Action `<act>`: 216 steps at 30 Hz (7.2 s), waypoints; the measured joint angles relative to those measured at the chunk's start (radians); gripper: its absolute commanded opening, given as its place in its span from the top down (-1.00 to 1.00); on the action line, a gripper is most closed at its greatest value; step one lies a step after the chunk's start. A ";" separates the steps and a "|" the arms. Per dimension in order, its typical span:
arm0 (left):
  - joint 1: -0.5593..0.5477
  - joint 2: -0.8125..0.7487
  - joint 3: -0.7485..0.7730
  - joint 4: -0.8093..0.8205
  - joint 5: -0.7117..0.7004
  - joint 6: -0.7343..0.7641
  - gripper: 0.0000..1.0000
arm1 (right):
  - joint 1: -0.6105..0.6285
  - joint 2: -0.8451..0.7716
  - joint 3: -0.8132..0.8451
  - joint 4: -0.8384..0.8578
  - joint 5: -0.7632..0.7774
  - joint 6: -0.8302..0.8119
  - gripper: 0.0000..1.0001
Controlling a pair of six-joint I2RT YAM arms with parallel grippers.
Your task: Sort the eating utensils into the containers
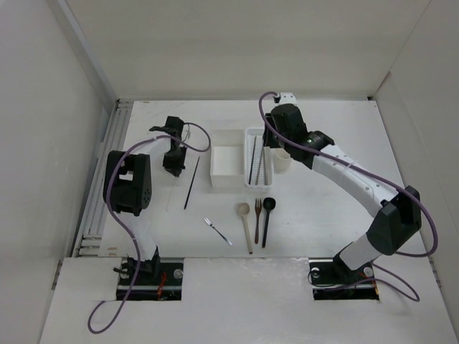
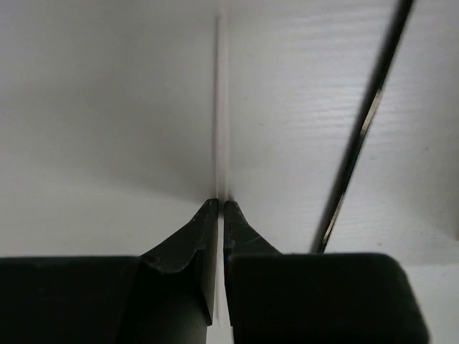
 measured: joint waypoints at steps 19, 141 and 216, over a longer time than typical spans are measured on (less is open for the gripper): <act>0.023 -0.393 0.552 0.116 0.290 -0.175 1.00 | 0.064 0.084 0.195 0.297 -0.657 -0.220 -0.54; -0.094 -0.145 -0.216 0.193 0.043 -0.003 0.03 | -0.058 0.039 0.082 -0.006 -0.034 0.098 0.30; 0.009 -0.392 0.325 0.102 0.251 -0.250 -1.00 | 0.061 0.258 0.306 0.243 -0.251 0.121 1.00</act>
